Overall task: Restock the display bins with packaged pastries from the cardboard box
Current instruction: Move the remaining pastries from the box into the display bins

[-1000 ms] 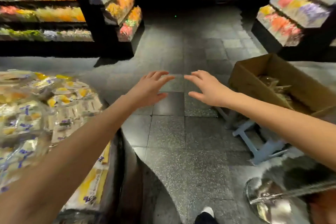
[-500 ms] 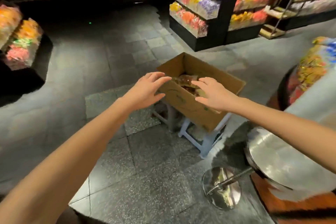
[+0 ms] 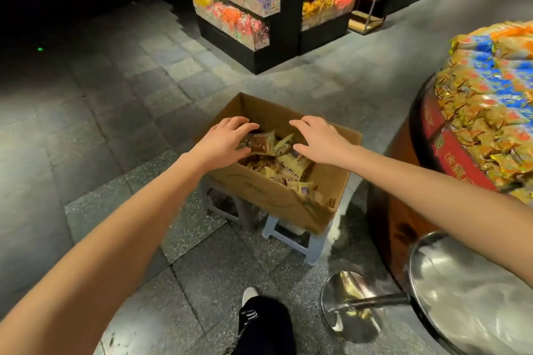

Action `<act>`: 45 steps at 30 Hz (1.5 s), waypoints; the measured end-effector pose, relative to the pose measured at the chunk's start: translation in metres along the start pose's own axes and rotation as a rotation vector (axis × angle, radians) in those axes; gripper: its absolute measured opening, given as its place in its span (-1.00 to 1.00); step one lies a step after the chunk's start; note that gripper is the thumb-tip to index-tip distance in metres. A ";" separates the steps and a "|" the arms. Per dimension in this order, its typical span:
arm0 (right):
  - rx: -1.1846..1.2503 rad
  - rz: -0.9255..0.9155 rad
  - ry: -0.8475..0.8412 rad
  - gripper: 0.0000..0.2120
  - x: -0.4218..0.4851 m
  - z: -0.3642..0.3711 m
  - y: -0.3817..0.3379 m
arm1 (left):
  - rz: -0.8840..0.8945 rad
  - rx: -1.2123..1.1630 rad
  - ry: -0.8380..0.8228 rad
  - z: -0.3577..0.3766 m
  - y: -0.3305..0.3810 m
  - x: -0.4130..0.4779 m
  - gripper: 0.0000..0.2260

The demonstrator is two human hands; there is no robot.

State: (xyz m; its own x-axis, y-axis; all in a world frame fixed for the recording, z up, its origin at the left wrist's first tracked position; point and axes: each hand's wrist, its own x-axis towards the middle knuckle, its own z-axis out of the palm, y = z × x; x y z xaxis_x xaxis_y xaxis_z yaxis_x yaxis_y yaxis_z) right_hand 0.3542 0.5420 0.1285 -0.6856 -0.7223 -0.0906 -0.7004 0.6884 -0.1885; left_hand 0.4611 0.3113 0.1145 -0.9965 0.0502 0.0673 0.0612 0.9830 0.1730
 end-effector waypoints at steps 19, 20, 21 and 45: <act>0.100 0.294 -0.297 -0.42 0.192 0.106 0.124 | 0.170 -0.090 -0.323 0.113 -0.127 0.249 -0.46; 0.099 0.303 -0.308 -0.42 0.200 0.117 0.133 | 0.174 -0.094 -0.331 0.124 -0.130 0.259 -0.46; 0.101 0.318 -0.315 -0.42 0.209 0.128 0.142 | 0.184 -0.093 -0.343 0.135 -0.133 0.270 -0.46; 0.372 0.554 -0.323 -0.33 0.308 0.380 0.228 | 0.087 -0.276 -0.597 0.387 -0.151 0.401 -0.48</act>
State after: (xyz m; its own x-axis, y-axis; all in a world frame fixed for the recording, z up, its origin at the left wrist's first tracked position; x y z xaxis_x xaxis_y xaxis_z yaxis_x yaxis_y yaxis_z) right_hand 0.0586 0.4519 -0.3136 -0.7865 -0.2981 -0.5408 -0.1157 0.9314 -0.3451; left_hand 0.0299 0.2509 -0.2654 -0.8433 0.2944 -0.4497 0.0761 0.8936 0.4423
